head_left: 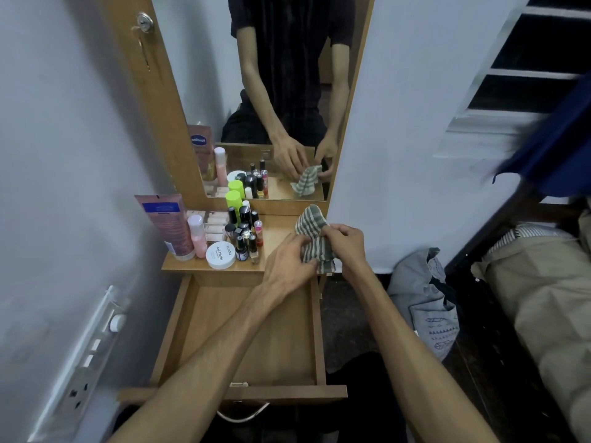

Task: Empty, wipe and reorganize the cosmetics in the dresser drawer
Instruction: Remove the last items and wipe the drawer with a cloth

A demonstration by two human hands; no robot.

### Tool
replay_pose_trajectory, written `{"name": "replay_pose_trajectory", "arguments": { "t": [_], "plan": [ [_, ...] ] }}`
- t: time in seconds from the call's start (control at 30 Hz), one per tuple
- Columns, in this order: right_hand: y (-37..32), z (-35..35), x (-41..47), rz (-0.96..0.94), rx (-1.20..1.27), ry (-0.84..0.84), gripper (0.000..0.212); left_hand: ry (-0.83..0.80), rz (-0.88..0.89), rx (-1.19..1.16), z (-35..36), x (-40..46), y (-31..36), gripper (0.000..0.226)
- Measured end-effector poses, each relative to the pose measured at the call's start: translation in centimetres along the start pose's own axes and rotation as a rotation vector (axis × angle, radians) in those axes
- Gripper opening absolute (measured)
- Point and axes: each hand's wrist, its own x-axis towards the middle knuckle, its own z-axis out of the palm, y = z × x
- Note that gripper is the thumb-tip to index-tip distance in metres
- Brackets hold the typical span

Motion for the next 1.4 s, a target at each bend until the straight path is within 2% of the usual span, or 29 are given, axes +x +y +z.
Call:
{"name": "replay_pose_trajectory", "arguments": {
  "t": [0.07,0.2,0.27,0.47,0.53,0.6,0.7,0.87,0.97,1.1,1.23,1.4],
  "plan": [
    [-0.5,0.0,-2.0,0.014,0.056,-0.023,0.008,0.027,-0.059,-0.158,-0.1,-1.2,0.0,0.051],
    [-1.5,-0.4,-5.9,-0.004,0.108,-0.070,0.017,0.051,-0.315,-0.725,-0.4,-3.4,0.3,0.041],
    [-1.5,-0.8,-7.4,0.015,0.138,-0.099,0.014,0.069,-0.426,-0.908,-0.4,-4.3,0.5,0.039],
    [0.8,-0.3,-11.9,0.161,0.125,-0.246,0.003,0.051,-0.621,-1.141,-1.1,-8.8,0.2,0.024],
    [2.0,0.1,-12.6,0.186,0.072,-0.287,0.011,0.057,-0.649,-1.154,-1.1,-10.0,-0.7,0.028],
    [3.1,0.6,-13.0,0.225,0.082,-0.276,0.015,0.071,-0.692,-1.117,-1.3,-10.8,-1.7,0.030],
    [4.8,1.6,-13.1,0.253,0.084,-0.133,0.011,0.078,-0.680,-0.980,-1.7,-11.4,-4.1,0.031],
    [6.0,2.7,-13.8,-0.051,-0.403,0.185,0.024,0.088,-0.479,-0.272,-3.9,-11.8,-8.2,0.029],
    [6.8,3.6,-13.6,-0.204,-0.614,0.188,0.025,0.106,-0.362,0.093,-5.2,-11.8,-10.7,0.032],
    [8.3,4.8,-12.3,-0.248,-0.806,0.119,0.027,0.125,-0.254,0.416,-6.4,-11.3,-13.7,0.031],
    [9.0,5.4,-11.3,-0.232,-0.859,0.125,0.033,0.153,-0.244,0.528,-6.9,-10.4,-15.6,0.039],
    [9.1,6.5,-10.4,-0.189,-0.910,0.162,0.035,0.155,-0.282,0.441,-6.4,-9.4,-16.4,0.048]
  ]
}}
